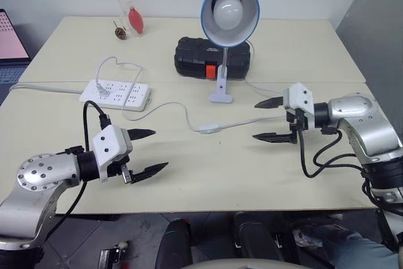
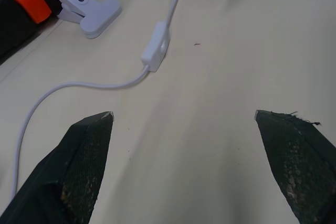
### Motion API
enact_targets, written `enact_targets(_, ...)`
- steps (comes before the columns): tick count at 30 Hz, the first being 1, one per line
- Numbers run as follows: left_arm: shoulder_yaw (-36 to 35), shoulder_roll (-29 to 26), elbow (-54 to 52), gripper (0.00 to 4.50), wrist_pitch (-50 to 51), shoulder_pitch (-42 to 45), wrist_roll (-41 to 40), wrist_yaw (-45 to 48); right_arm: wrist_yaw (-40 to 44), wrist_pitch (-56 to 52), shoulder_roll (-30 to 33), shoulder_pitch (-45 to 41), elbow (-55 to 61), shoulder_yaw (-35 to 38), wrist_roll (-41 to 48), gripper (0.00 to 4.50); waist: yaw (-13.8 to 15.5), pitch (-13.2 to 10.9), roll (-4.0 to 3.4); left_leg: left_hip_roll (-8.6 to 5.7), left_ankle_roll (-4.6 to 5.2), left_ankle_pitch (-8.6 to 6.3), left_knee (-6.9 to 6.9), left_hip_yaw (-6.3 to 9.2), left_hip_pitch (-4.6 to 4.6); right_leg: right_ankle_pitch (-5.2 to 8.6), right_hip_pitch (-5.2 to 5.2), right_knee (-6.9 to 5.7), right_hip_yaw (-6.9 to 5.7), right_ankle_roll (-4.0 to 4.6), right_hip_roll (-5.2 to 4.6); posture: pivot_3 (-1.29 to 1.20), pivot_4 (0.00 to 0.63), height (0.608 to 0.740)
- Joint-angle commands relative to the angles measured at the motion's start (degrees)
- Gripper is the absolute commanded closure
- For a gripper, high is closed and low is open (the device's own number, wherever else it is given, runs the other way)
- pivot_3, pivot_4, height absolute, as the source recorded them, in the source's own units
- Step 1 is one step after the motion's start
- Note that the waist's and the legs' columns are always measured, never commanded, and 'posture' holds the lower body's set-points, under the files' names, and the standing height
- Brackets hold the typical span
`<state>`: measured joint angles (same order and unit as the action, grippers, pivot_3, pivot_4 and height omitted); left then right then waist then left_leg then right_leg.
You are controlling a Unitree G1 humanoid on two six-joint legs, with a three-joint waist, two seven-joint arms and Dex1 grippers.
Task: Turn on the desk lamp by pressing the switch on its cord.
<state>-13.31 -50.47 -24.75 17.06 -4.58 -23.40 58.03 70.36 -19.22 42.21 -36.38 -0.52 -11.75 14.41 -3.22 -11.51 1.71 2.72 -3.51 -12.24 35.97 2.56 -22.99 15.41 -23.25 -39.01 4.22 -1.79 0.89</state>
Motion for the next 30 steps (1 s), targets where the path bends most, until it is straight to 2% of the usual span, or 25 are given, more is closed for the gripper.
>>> enact_targets(1, -0.45, 0.02, -0.03, 0.0, -1.35, -0.06, 0.79, -0.42, -0.82, -1.74, -3.89, -4.11, -1.87, -2.83, -1.65, 0.01, -0.19, 0.0, 0.01, 0.0, 0.0, 0.0, -0.01, 0.0, 0.0, 0.0, 0.0, 0.0, 0.0, 0.0, 0.0, 0.0, 0.15, 0.74)
enact_targets(11, 1.69, 0.35, 1.12, 0.0, -2.37, 1.59, 1.68, 0.04, -0.91, 4.64, -15.68, -13.57, -19.91, -10.97, -10.39, 0.01, -0.12, 0.0, 0.0, 0.02, 0.0, 0.0, -0.01, 0.02, -0.03, 0.01, -0.03, -0.01, -0.05, 0.02, 0.01, 0.0, 0.15, 0.74)
enact_targets(24, 3.29, 0.94, 1.17, 0.0, -3.9, 1.08, 2.91, -0.26, 0.43, 13.7, -22.43, -20.82, -38.47, -12.61, -16.27, 0.01, -0.11, 0.0, -0.01, 0.03, 0.0, 0.0, -0.02, 0.04, -0.02, 0.0, -0.03, -0.04, -0.07, 0.04, 0.02, 0.0, 0.15, 0.74)
enact_targets(27, 3.48, 1.09, 1.19, 0.0, -4.09, 1.05, 3.15, -0.29, 0.31, 14.9, -23.17, -21.41, -40.7, -12.53, -16.89, 0.5, -0.11, -0.01, -0.01, 0.03, 0.0, 0.0, -0.02, 0.03, -0.02, 0.0, -0.03, -0.04, -0.07, 0.04, 0.02, 0.0, 0.15, 0.74)
enact_targets(30, 3.73, 1.26, 1.42, 0.0, -4.31, 1.18, 3.33, -0.31, 0.51, 15.58, -23.64, -21.58, -42.06, -12.42, -17.42, 1.18, -0.09, -0.01, -0.01, 0.02, 0.0, 0.0, -0.02, 0.04, -0.03, 0.0, -0.03, -0.04, -0.07, 0.05, 0.01, 0.0, 0.15, 0.74)
